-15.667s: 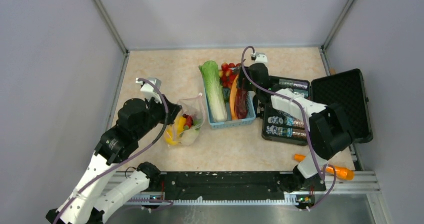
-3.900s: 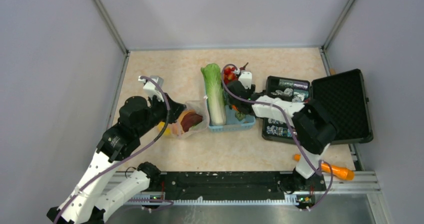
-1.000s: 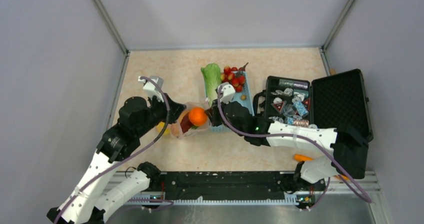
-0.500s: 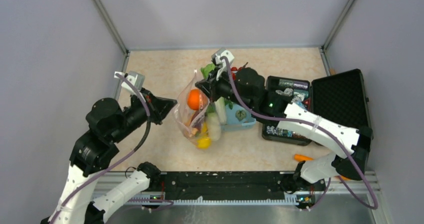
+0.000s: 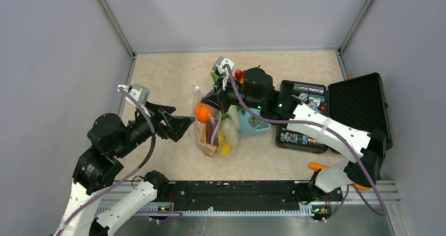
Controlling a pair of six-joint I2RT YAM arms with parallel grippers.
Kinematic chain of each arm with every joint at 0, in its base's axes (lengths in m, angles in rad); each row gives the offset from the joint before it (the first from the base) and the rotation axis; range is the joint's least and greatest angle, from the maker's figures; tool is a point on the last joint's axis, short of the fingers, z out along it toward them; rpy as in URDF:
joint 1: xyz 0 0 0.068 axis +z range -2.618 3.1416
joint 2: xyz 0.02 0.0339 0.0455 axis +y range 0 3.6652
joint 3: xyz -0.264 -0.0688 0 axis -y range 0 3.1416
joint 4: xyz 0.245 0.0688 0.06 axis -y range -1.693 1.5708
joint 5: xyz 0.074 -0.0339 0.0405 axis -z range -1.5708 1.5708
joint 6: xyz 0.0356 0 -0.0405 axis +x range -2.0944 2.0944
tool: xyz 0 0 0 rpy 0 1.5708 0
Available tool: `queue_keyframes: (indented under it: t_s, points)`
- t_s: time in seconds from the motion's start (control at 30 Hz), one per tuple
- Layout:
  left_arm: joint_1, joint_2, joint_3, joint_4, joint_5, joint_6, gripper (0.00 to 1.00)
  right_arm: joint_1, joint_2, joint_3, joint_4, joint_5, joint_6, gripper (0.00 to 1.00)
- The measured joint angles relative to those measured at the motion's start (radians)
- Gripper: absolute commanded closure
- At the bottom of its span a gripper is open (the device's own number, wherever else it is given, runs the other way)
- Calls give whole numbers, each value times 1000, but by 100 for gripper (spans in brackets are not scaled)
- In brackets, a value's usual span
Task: Place the food in the zip-top bag and seal the zipper
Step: Adjust the zipper food storage bag at the center of the board.
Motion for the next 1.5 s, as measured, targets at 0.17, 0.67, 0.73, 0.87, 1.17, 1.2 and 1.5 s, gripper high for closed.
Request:
queue_keyframes:
  t_s: [0.17, 0.67, 0.73, 0.87, 1.17, 1.2, 1.5]
  points:
    - [-1, -19, 65, -29, -71, 37, 1, -77, -48, -69, -16, -239, -14, 100]
    - [-1, -9, 52, -12, -100, 113, 1, -115, -161, -93, -67, -758, -69, 100]
    - [-1, -11, 21, 14, -46, 119, 1, -124, -153, -93, -99, -769, -115, 100]
    - [-1, -25, -74, 102, 114, 126, 2, -194, -116, -120, -114, -813, -212, 100]
    - [-3, -10, -329, 312, 332, 119, 25, -330, 21, -145, -122, -820, -310, 100]
    - [-3, -5, -350, 334, 333, 122, 26, -331, 31, -145, -126, -819, -316, 100]
    - [-4, -40, -553, 569, 275, 142, 11, -331, 16, -162, -85, -842, -325, 100]
